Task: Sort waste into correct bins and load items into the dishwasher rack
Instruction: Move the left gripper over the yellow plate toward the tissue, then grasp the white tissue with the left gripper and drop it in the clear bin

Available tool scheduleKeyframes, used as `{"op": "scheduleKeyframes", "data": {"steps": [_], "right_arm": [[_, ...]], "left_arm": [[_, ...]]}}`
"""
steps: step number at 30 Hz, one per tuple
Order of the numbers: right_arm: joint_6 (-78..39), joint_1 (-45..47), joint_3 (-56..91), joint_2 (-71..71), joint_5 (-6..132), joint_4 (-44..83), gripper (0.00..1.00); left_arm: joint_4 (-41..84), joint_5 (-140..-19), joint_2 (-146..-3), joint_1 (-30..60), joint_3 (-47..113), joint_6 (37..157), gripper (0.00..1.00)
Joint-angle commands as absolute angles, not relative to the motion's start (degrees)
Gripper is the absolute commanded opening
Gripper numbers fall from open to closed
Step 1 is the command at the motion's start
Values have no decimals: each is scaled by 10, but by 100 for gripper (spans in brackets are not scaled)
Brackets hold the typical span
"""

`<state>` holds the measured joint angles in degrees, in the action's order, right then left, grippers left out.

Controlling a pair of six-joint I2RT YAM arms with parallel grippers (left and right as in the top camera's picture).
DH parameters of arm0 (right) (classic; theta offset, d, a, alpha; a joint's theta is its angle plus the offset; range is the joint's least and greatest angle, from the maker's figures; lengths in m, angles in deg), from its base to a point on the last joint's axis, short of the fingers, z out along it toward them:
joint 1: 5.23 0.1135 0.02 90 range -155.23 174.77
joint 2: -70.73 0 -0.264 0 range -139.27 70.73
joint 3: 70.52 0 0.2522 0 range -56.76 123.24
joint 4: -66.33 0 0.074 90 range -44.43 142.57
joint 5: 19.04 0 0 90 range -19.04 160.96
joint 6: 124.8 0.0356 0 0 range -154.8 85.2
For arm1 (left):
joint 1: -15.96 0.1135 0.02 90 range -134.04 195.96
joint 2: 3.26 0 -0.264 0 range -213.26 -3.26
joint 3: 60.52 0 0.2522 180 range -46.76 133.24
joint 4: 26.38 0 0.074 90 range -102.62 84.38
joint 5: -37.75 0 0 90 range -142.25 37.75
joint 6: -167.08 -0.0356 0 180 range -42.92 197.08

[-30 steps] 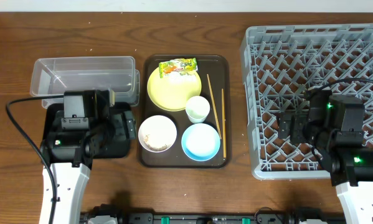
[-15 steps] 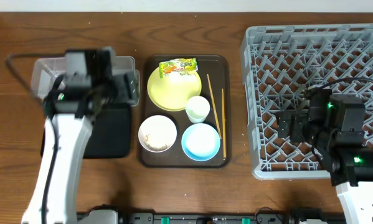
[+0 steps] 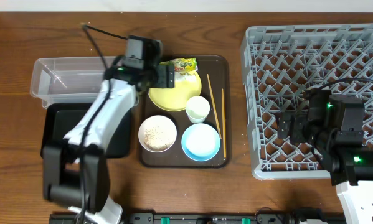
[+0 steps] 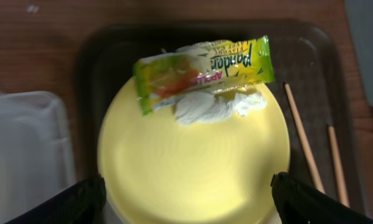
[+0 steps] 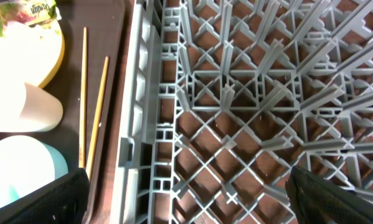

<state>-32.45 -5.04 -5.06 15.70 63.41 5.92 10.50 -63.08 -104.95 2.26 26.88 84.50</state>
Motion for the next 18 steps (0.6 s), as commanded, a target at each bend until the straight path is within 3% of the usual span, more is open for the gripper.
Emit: {"op": "scheduleKeyframes", "data": {"steps": [1, 12, 18], "right_arm": [[-321, -44, -39, 156, 630, 53, 99], [-321, -44, -40, 156, 630, 43, 99], [-321, -44, -40, 148, 632, 34, 99]], "left_arm": [[82, -617, -1089, 10, 279, 837, 87], [-14, -617, -1188, 0, 278, 838, 86], [-49, -621, -1204, -2, 278, 838, 76]]}}
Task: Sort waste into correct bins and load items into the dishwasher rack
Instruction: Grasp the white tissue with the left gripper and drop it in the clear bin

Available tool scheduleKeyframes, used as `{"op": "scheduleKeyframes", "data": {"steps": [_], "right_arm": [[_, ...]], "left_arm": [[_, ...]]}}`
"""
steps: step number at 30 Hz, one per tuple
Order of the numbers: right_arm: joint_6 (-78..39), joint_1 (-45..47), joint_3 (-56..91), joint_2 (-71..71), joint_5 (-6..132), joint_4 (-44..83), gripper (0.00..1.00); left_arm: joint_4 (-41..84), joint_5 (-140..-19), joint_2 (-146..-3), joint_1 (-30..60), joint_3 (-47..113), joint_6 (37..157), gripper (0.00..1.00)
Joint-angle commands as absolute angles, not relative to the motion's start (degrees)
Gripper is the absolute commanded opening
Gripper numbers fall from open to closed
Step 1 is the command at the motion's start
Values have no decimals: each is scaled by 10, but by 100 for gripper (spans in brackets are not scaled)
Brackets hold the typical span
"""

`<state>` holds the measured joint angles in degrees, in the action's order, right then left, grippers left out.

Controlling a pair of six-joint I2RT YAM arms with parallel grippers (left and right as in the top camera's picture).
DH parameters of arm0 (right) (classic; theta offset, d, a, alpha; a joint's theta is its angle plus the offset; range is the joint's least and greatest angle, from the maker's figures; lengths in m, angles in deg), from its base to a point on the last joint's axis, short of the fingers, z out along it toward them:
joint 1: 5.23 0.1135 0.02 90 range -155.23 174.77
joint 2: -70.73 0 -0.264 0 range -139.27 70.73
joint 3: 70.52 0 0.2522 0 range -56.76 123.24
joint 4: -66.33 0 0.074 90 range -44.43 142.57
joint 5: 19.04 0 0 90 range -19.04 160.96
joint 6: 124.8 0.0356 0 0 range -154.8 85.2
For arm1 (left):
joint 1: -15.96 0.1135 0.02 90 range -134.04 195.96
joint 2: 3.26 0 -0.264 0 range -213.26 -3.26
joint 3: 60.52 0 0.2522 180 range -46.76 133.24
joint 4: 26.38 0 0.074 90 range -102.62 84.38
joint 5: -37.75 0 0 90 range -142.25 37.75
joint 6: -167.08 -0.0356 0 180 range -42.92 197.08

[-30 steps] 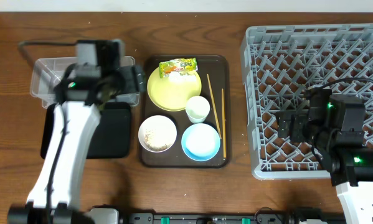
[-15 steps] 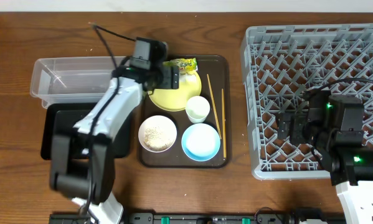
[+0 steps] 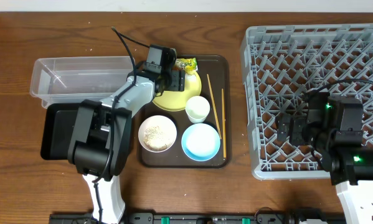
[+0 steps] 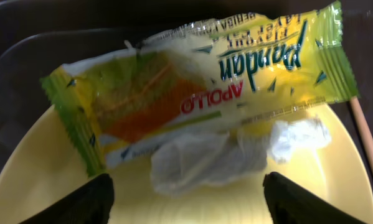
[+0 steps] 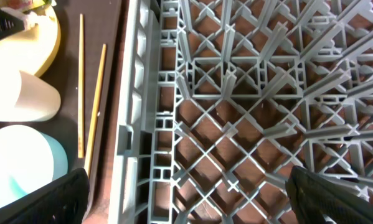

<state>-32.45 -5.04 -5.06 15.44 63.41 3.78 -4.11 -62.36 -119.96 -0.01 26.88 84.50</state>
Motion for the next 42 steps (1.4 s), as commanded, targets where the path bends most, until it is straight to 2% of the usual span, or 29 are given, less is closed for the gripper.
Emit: {"op": "scheduleKeyframes", "data": {"steps": [1, 5, 9, 12, 20, 32, 42], "right_arm": [[-321, -44, -40, 147, 632, 32, 99], [-321, -44, -40, 137, 632, 31, 99], [-321, -44, -40, 133, 632, 31, 99], [-321, -44, -40, 133, 632, 31, 99], [-321, -44, -40, 133, 632, 30, 99], [-321, -44, -40, 133, 632, 30, 99], [-321, -44, -40, 133, 632, 30, 99]], "left_arm": [[-53, -621, -1206, -2, 278, 838, 73], [-58, -621, -1213, -3, 278, 838, 66], [-59, -621, -1219, -3, 278, 839, 46], [-59, -621, -1220, -6, 277, 847, 43], [-47, -621, -1216, -9, 277, 847, 7], [8, -620, -1099, 8, 277, 846, 6], [85, -539, -1012, 110, 277, 847, 6]]}}
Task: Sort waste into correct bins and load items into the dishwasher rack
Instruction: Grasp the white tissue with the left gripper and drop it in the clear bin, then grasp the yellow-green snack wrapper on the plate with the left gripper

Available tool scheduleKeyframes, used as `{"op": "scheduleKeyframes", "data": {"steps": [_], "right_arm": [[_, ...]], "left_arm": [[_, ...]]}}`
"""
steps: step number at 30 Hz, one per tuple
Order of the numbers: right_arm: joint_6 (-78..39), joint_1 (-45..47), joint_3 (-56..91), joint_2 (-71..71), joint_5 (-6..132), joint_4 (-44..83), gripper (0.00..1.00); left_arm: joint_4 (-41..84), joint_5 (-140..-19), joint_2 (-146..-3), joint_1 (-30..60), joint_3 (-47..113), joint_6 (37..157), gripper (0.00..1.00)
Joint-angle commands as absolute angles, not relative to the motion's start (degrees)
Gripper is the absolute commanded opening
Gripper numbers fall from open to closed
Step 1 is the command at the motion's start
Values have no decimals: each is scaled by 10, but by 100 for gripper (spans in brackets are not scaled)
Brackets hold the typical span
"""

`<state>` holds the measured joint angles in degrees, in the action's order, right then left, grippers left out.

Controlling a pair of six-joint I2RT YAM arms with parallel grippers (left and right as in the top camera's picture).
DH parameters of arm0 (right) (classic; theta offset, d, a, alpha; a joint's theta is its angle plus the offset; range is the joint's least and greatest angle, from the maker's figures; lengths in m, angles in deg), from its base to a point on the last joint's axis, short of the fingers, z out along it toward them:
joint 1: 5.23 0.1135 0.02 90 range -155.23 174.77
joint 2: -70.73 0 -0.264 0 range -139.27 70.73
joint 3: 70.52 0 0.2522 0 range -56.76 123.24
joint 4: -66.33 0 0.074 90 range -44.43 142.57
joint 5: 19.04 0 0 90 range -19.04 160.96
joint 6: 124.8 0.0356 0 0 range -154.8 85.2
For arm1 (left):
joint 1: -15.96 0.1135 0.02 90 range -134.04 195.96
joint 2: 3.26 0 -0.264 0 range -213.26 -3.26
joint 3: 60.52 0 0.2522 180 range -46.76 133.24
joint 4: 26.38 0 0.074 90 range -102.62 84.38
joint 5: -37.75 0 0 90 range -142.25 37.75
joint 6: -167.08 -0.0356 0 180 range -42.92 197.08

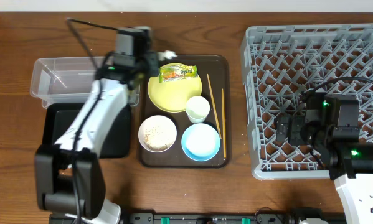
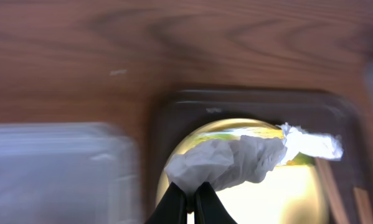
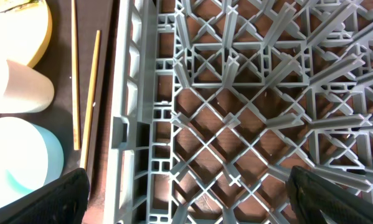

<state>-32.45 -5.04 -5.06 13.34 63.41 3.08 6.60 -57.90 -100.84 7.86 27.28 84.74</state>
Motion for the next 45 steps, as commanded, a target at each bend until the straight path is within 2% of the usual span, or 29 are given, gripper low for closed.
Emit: {"op": "scheduleKeyframes", "data": {"steps": [1, 6, 7, 8, 10, 12, 13, 18, 22, 29, 45], "right_arm": [[-321, -44, -40, 133, 632, 30, 99], [-321, -44, -40, 133, 632, 31, 99], [-321, -44, -40, 133, 632, 31, 99], [-321, -44, -40, 133, 632, 31, 99], [-321, -44, -40, 133, 632, 31, 99], [-321, -44, -40, 133, 632, 31, 99], [-321, -44, -40, 133, 632, 30, 99], [-321, -44, -40, 133, 632, 31, 99], [-321, -44, -40, 133, 632, 31, 99], [-321, -44, -40, 133, 632, 31, 99], [-321, -44, -40, 133, 632, 31, 99]], "left_arm": [[96, -539, -1012, 121, 277, 847, 6], [127, -539, -1014, 170, 272, 847, 7], [129, -539, -1014, 176, 271, 847, 11], [130, -539, -1014, 180, 269, 847, 22], [136, -539, -1014, 183, 268, 847, 32], [137, -541, -1014, 183, 268, 847, 50], [137, -544, -1014, 182, 268, 847, 52], [132, -596, -1014, 165, 268, 836, 53], [124, -674, -1014, 132, 268, 724, 56], [117, -681, -1029, 62, 268, 538, 67], [-23, -681, -1161, -1, 268, 527, 70]]}}
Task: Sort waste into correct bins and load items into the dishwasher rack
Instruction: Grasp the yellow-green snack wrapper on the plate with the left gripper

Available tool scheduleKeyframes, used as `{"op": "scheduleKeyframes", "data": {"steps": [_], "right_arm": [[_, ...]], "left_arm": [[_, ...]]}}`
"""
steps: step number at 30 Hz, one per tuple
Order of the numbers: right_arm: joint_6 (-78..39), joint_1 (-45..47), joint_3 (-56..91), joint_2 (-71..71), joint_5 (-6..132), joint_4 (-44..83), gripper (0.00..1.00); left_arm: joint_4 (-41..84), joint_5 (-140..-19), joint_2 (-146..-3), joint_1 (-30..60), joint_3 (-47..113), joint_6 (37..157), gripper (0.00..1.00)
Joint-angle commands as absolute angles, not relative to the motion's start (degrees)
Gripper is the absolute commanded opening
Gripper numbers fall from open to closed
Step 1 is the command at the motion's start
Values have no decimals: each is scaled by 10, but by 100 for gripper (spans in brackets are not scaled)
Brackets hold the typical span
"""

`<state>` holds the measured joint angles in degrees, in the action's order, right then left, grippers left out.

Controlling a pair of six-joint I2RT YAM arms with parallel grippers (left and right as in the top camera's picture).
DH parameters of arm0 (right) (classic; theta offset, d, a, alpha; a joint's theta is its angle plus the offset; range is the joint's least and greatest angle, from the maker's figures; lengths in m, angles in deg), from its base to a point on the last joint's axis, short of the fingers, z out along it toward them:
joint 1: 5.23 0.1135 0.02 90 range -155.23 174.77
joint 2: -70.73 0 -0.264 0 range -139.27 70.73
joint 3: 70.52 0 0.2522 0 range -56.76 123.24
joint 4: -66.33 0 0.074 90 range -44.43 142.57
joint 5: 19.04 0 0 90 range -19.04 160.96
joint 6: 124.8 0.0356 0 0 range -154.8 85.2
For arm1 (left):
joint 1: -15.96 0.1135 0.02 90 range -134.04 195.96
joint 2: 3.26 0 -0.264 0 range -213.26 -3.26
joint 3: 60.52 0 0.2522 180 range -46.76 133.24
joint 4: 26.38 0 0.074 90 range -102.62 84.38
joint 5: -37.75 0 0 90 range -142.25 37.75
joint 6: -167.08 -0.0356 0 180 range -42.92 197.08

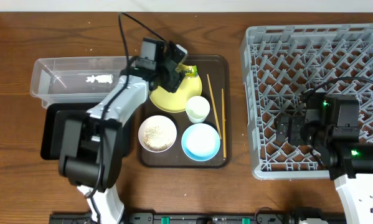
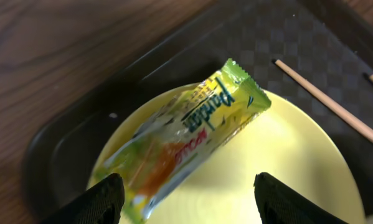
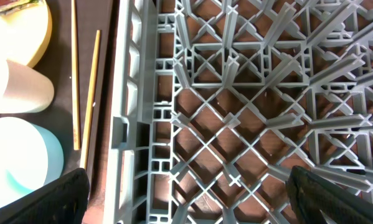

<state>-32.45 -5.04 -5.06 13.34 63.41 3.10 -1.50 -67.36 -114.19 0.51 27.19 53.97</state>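
A green and yellow snack wrapper (image 2: 186, 130) lies on the yellow plate (image 2: 286, 186) at the back of the brown tray (image 1: 220, 62). My left gripper (image 2: 187, 190) hangs open just above the wrapper, one finger on each side and nothing held. A crumpled white tissue (image 1: 99, 79) lies in the clear bin (image 1: 49, 68). Also on the tray are a white cup (image 1: 197, 109), a rice bowl (image 1: 157, 133), a light blue bowl (image 1: 201, 141) and two chopsticks (image 1: 215, 115). My right gripper (image 3: 192, 205) is open and empty over the grey dishwasher rack (image 1: 317, 56).
A black bin (image 1: 55, 134) sits in front of the clear bin, left of the tray. The rack fills the right side of the table, and its left wall (image 3: 127, 112) stands next to the chopsticks (image 3: 86, 93). The left arm reaches over the bins.
The left gripper was shut on the white tissue at the tray's back left. Now the tissue lies in the clear bin and the gripper is open over the wrapper. The right arm has not moved.
First my left gripper was open above the yellow plate, which held both the wrapper and the tissue. Then it was close over them. Then it was shut on the tissue near the clear bin. Now the tissue is in that bin and only the wrapper is on the plate.
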Motion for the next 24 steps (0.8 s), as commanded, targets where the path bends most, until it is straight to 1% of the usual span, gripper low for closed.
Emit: {"op": "scheduleKeyframes", "data": {"steps": [1, 11, 13, 14, 15, 19, 20, 24], "right_arm": [[-321, -44, -40, 133, 632, 31, 99], [-321, -44, -40, 133, 632, 31, 99], [-321, -44, -40, 133, 632, 30, 99], [-321, -44, -40, 133, 632, 30, 99], [-321, -44, -40, 133, 632, 30, 99], [-321, -44, -40, 133, 632, 31, 99], [-321, -44, -40, 133, 632, 30, 99], [-321, -44, -40, 133, 632, 30, 99]], "left_arm": [[-27, -681, -1169, -3, 268, 527, 69], [-40, -681, -1227, -5, 268, 527, 68], [-40, -681, -1230, -5, 268, 527, 63], [-40, -681, -1230, -5, 268, 527, 58], [-40, -681, -1230, -5, 268, 527, 55], [-42, -681, -1230, -5, 268, 527, 33], [-42, -681, -1230, -5, 268, 527, 29], [-42, -681, -1229, -5, 268, 529, 20]]}}
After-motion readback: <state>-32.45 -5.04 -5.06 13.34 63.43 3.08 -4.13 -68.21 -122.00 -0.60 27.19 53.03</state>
